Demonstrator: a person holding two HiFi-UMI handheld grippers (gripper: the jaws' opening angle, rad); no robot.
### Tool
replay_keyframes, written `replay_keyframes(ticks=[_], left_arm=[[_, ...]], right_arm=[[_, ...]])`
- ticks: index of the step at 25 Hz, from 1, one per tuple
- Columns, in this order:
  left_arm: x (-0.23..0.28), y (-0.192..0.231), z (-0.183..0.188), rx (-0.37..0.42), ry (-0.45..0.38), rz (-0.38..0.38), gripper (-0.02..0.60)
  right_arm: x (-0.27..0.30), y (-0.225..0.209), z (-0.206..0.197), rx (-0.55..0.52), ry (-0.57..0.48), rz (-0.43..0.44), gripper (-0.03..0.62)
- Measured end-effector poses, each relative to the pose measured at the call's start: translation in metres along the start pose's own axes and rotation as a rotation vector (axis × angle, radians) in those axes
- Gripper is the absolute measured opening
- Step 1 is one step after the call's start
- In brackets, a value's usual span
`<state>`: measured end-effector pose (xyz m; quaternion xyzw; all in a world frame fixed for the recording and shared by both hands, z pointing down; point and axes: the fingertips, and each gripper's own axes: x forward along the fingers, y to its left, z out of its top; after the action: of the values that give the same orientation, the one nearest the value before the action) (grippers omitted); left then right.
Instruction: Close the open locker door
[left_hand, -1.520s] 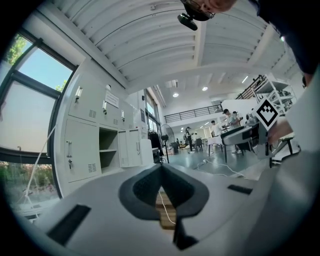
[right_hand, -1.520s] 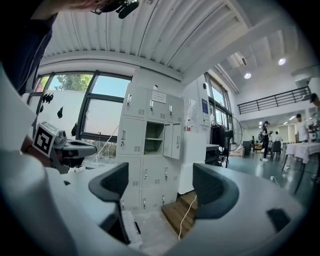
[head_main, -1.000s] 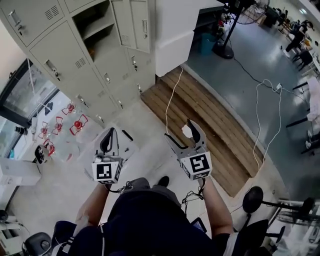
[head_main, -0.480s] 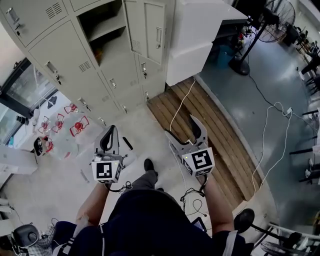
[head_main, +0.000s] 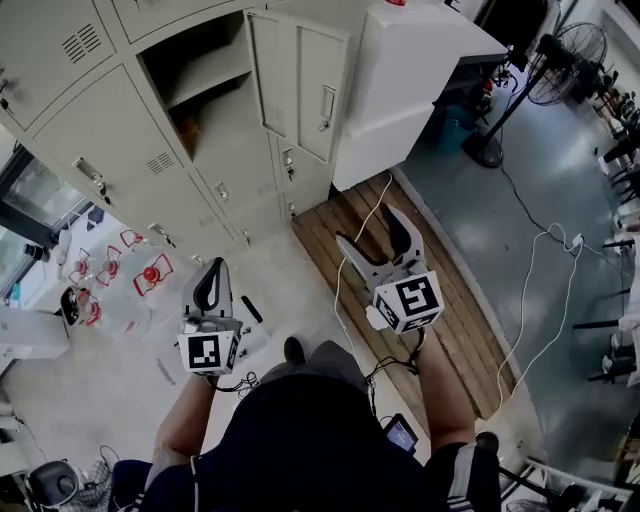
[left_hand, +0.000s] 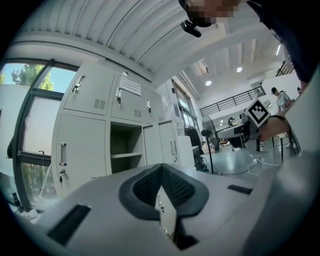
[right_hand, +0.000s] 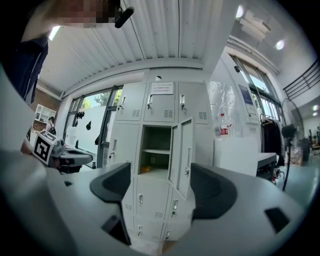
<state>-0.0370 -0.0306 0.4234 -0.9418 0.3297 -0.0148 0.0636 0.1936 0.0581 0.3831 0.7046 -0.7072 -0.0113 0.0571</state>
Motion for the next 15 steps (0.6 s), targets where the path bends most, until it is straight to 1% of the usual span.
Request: replay_keyframes(ticks=[3,6,9,12,15], left_arm=[[0.014,0.009,-0.007,0.016,0.021,0.026,0.003],[0.028,0.015,-0.01,0.025,0.04,0.065,0.003],[0.042,0.024,-0.011,0.023,0.056,0.134,0.003],[0.058,0.028,0.003,-0.015,0.032,0.209,0.003],[0.071,0.032,-0.002,0.004,0.056,0.255,0.003]], right_arm=[[0.027,-0.023,0.004,0.009,-0.011,0.028,0.356],[0.055,-0.043,0.005,0.007,-0.019,0.077,0.356],[0.082,-0.063,0.009,0.009,-0.032,0.137,0.356],[0.108,-0.084,0.01,0.004,-0.033,0.208,0.357],[0.134,-0.103,0.015,-0.008,-0.042,0.289,0.356]])
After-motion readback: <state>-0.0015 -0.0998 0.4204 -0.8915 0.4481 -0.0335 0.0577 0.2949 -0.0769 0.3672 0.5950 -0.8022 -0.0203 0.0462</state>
